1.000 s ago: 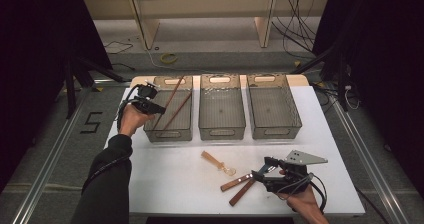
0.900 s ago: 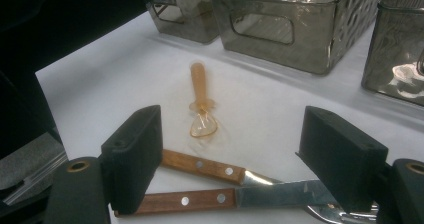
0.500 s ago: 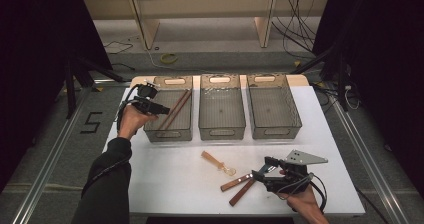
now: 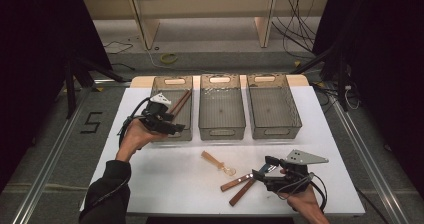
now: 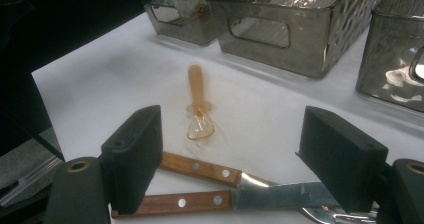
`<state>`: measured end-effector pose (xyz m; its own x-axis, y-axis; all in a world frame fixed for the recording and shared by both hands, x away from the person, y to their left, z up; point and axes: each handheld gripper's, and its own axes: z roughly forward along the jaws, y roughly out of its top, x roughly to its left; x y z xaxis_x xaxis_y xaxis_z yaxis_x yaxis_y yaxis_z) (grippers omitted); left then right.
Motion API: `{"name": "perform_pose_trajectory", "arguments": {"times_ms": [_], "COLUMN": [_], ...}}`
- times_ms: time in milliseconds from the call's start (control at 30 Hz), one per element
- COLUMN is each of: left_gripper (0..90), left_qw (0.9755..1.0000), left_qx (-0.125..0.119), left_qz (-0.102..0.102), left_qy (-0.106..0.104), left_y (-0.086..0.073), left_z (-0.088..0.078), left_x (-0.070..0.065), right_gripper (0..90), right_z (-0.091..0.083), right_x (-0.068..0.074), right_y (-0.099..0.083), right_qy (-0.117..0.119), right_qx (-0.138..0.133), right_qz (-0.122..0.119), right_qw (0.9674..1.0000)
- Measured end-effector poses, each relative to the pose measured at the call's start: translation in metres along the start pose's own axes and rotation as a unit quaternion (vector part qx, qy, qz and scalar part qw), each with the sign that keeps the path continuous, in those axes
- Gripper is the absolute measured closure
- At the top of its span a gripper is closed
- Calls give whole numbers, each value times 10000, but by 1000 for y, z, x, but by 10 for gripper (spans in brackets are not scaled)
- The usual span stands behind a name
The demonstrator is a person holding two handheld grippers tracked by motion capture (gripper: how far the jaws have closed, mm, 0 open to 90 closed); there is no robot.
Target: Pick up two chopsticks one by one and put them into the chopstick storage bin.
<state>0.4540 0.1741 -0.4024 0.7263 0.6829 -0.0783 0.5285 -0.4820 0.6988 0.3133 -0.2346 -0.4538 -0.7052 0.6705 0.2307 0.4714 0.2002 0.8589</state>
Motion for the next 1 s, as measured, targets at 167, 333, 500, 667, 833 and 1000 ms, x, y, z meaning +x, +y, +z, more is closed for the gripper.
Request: {"name": "perform_pose_trajectory", "arguments": {"times_ms": [167,333,500,667,833,1000], "left_gripper": [299,273,256,245,230,222], "left_qw": [9999,9996,9994,9984,9973,9955], "left_qx": [-37,-102,-228,-520,-704,-918], "left_qz": [154,208,172,77,30,-111], "left_qy": [-65,-155,-189,-198,-194,-183], "left_y": [-6,-17,-28,-38,-50,-62], "left_z": [-4,-6,-7,-13,-17,-19], "left_x": [-10,-22,-31,-38,-44,-48], "right_gripper": [261,261,261,261,261,267], "right_z": [0,2,9,21,35,50], "right_x": [1,3,5,8,11,16], "right_y": [2,6,12,19,27,37], "right_qy": [-29,-83,-52,-32,-24,5], "right_qx": [37,116,229,381,559,731], "right_qz": [-77,-196,-308,-442,-610,-794], "right_qw": [10000,9997,9992,9983,9966,9942]}}
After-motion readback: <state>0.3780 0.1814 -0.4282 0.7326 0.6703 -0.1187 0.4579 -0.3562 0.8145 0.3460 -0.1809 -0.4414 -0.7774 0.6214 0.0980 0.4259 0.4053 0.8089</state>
